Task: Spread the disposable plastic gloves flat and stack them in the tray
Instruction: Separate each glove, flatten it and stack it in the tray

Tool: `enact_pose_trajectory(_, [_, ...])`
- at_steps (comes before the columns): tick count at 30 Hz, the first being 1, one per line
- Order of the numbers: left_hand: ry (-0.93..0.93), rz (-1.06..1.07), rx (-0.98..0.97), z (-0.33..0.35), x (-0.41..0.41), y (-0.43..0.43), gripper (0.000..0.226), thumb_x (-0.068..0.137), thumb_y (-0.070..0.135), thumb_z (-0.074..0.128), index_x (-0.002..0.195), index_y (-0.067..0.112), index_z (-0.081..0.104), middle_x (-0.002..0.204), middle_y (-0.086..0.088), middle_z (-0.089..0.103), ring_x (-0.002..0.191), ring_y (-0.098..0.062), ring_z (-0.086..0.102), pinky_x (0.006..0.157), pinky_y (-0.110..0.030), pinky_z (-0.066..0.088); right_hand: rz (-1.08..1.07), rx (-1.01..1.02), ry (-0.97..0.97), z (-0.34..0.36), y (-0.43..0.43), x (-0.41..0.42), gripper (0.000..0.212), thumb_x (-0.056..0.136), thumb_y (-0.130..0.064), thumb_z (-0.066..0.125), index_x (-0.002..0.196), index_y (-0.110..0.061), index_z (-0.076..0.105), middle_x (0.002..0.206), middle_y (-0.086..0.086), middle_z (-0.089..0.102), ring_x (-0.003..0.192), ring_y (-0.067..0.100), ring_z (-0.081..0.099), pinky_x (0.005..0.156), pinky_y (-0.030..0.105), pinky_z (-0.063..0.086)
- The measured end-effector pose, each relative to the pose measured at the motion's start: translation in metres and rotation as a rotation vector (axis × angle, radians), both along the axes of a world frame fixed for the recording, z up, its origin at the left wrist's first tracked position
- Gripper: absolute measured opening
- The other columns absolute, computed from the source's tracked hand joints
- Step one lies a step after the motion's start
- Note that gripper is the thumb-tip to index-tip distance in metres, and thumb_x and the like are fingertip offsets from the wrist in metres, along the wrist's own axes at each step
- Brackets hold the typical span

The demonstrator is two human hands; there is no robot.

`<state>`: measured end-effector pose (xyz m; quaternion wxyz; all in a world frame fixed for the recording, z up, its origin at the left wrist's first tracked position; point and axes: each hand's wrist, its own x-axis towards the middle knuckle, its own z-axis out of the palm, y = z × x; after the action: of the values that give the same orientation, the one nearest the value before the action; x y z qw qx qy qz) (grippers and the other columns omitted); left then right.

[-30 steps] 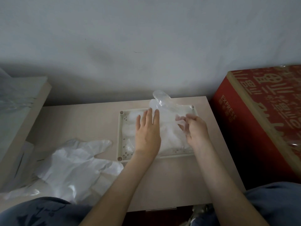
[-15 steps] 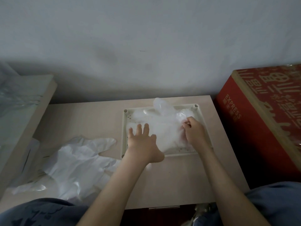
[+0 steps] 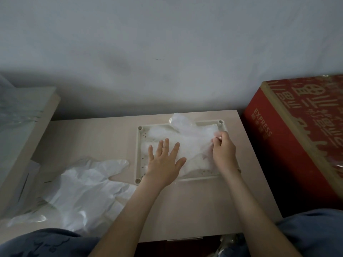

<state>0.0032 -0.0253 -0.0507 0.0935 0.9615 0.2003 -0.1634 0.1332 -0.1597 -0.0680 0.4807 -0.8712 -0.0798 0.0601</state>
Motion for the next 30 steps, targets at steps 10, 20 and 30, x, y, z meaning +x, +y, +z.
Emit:
enact_pose_trajectory(10, [0.01, 0.039, 0.011, -0.009, 0.006, 0.013, 0.069, 0.095, 0.061, 0.016, 0.151, 0.03, -0.01, 0.158, -0.008, -0.018, 0.146, -0.026, -0.017, 0.112, -0.054, -0.014, -0.126, 0.183, 0.155, 0.001, 0.002, 0.012, 0.028, 0.091, 0.002, 0.043, 0.111, -0.009, 0.059, 0.103, 0.009, 0.066, 0.085, 0.01, 0.059, 0.064, 0.005, 0.042])
enact_pose_trajectory(20, [-0.346, 0.502, -0.019, -0.004, 0.009, 0.021, 0.073, 0.095, 0.056, 0.031, 0.151, 0.014, 0.011, 0.158, -0.016, 0.005, 0.145, -0.033, 0.006, 0.114, -0.053, 0.004, -0.236, 0.614, 0.552, 0.003, 0.005, 0.013, 0.02, 0.093, 0.007, 0.044, 0.094, -0.01, 0.055, 0.083, 0.007, 0.061, 0.07, 0.018, 0.059, 0.057, 0.028, 0.053])
enact_pose_trajectory(30, [-0.608, 0.617, -0.624, 0.035, 0.004, 0.042, 0.04, 0.09, 0.062, 0.042, 0.098, 0.03, 0.064, 0.122, 0.003, 0.045, 0.125, -0.02, 0.035, 0.107, -0.038, 0.024, 0.093, 1.092, 0.723, 0.045, 0.008, 0.004, 0.018, 0.093, 0.008, 0.045, 0.098, -0.007, 0.054, 0.068, 0.001, 0.066, 0.067, 0.009, 0.067, 0.061, 0.016, 0.055])
